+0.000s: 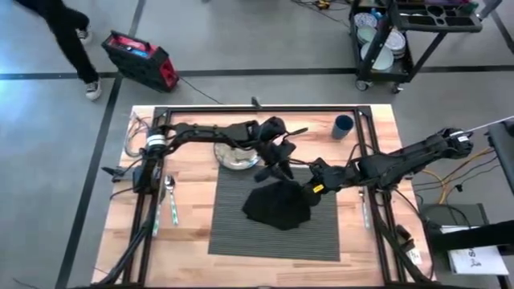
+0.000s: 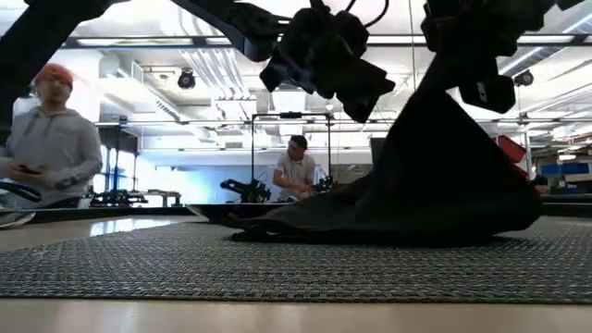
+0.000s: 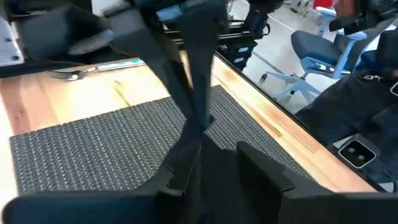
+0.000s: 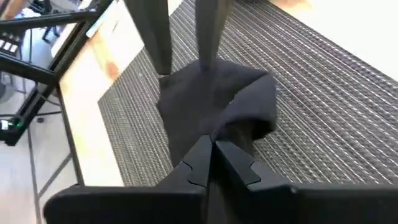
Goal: Set table place
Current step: Fold the black napkin
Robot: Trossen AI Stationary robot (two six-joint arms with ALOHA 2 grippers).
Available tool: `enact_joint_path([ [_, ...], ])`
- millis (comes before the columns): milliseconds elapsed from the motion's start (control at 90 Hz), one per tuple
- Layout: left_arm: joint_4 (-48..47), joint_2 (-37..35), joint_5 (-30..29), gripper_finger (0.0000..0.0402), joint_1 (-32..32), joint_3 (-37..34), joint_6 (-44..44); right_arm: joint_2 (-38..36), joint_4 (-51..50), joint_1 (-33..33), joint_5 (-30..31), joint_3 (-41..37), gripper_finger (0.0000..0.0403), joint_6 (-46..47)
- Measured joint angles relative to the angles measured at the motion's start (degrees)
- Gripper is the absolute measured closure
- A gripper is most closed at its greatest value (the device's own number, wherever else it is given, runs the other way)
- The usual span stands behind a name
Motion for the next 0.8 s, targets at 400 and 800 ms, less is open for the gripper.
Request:
enact_joint_path([
  [400,-0.3,0.0,-2.0,0.0229,-0.9,0.0,0.2,-1.5,2.1,0.0,0.1,0.0,0.0403,-1.0],
  [800,-0.2,0.0,-3.4,0.0241,-1.9,-0.1,0.2,-1.5,5.1,-0.1,0.0,0.0,0.0403,-3.1],
])
